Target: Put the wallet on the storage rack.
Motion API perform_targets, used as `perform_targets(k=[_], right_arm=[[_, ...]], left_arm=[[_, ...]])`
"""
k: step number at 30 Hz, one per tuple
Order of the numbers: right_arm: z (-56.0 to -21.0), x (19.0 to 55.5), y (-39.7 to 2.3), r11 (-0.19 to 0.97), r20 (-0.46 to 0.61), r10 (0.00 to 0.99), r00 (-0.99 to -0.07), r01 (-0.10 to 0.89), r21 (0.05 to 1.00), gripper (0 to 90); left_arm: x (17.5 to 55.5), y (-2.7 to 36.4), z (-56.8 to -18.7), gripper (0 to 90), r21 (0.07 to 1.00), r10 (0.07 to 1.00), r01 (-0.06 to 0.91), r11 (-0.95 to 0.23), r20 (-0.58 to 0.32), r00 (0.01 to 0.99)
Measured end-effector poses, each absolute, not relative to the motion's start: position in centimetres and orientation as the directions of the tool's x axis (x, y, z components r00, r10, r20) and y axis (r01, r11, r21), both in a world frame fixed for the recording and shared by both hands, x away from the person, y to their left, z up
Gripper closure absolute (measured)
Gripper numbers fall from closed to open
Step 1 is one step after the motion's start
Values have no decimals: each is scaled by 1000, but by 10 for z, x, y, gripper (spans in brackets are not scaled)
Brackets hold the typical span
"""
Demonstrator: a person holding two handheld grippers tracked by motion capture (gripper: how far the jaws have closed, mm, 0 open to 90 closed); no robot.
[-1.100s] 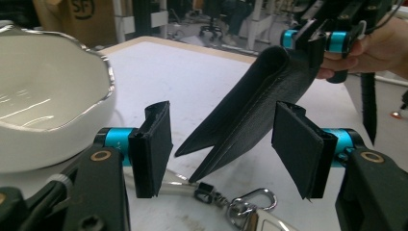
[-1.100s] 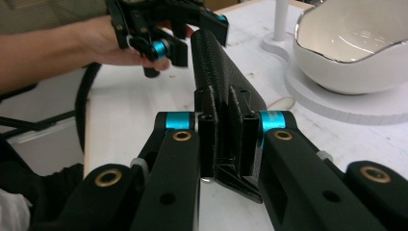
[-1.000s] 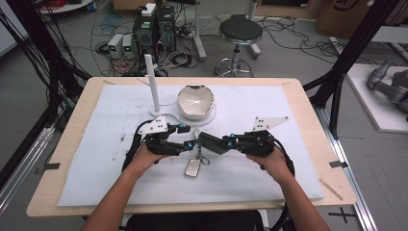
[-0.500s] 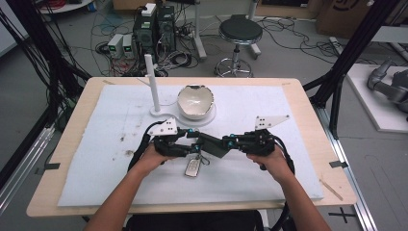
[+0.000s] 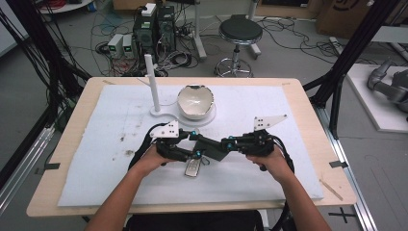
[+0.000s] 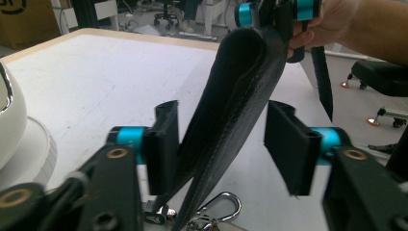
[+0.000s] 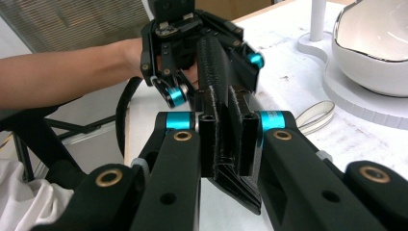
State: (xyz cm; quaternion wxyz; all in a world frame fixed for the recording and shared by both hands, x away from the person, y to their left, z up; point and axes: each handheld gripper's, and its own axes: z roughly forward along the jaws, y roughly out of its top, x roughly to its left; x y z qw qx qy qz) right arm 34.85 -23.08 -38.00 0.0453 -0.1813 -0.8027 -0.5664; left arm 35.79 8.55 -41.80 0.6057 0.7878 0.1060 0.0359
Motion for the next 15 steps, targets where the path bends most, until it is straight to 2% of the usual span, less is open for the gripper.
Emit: perform_targets(k=[2,3,4,6,7,11,12,14,15], right_arm=[[-380,348,-231,290,285,242,-927,349,891,845],[-379,348,-232,288,283,243,-928,347,893,845],[-379,349,-234,275,278,250,-927,343,898,845],[-378,348,-234,276,284,251,-925,350,895,844],[-379,349,-235,272,276,262,-925,345,898,843],[-379,350,-237,272,275,273,-922,348,897,826],[-378,350,-238,268,261,302,-917,344,900,760],[-377,350,-239,273,244,311,-919,332,903,728],[-376,349,-239,314,172,357,-918,291,903,538]], left_arm=[[358,86,-418,554,961,212,124,-247,-71,975],[358,87,-417,554,962,217,117,-245,-64,974],[358,88,-416,655,963,218,113,-246,-59,974],[358,88,-415,683,960,223,111,-258,-53,973],[357,89,-415,745,957,220,103,-270,-43,975],[354,88,-413,783,959,203,80,-272,-24,979],[353,88,-413,796,959,203,77,-272,-21,979],[353,88,-412,799,958,205,75,-277,-17,979],[353,89,-412,799,958,208,75,-275,-17,978]])
